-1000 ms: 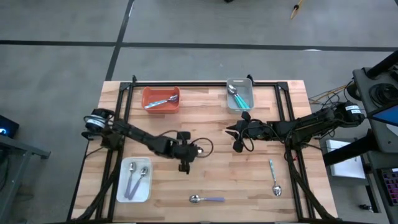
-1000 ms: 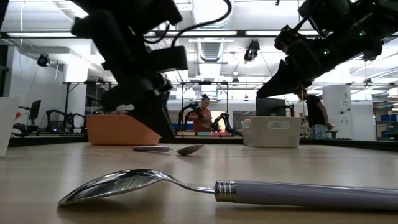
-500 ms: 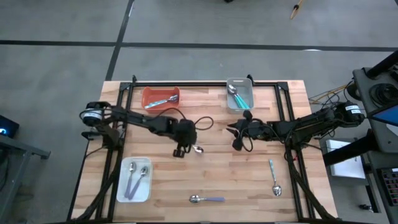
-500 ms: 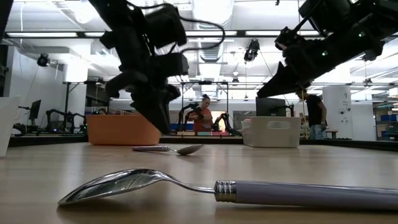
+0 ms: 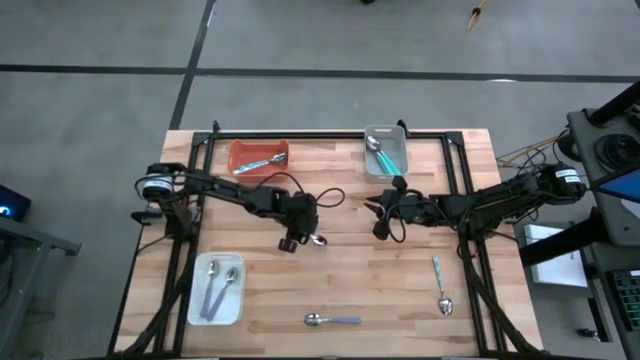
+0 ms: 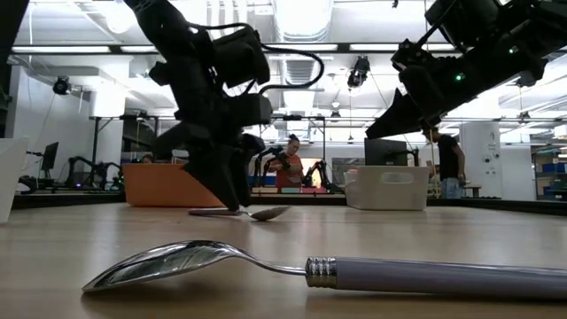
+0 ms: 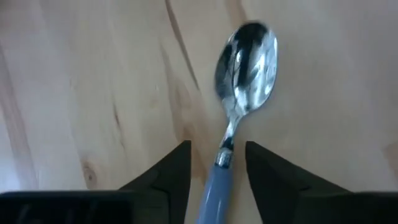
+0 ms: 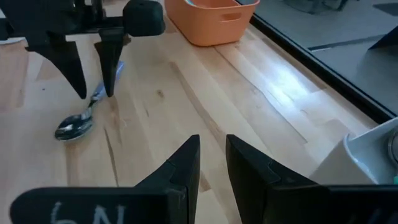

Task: Sort silverware by color (type)
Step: Put the left purple spoon into the white bin

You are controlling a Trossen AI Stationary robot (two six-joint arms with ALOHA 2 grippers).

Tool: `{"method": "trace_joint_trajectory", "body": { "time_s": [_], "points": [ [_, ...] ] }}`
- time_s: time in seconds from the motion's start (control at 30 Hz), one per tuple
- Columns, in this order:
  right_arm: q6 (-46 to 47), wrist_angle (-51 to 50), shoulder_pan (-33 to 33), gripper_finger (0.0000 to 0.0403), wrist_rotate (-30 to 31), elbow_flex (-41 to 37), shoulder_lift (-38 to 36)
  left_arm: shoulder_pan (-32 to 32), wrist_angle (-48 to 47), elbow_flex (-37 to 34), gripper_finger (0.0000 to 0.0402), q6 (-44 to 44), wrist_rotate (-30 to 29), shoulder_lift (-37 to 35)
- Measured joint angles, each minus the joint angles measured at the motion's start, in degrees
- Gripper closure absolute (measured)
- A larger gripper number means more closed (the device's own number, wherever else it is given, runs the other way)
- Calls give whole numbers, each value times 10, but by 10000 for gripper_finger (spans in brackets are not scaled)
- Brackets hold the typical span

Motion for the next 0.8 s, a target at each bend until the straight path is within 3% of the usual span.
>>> {"method": "trace_joint_trajectory", "body": {
  "time_s": [0.13,0.3,0.47,0.67,0.8],
  "points": [
    [0,5,-3,335,13,0,0,13,18,-23,254,6,9,0],
    [0,10,-12,335,15,0,0,15,93,-73,263,-13,16,-4],
    [-1,10,-15,335,14,0,0,15,172,-115,300,-87,17,-4],
    [-11,13,-16,335,15,-3,0,14,252,-151,377,-186,-6,-3],
    [-11,13,-16,335,24,-4,0,14,312,-168,379,-268,-47,0]
  ]
}}
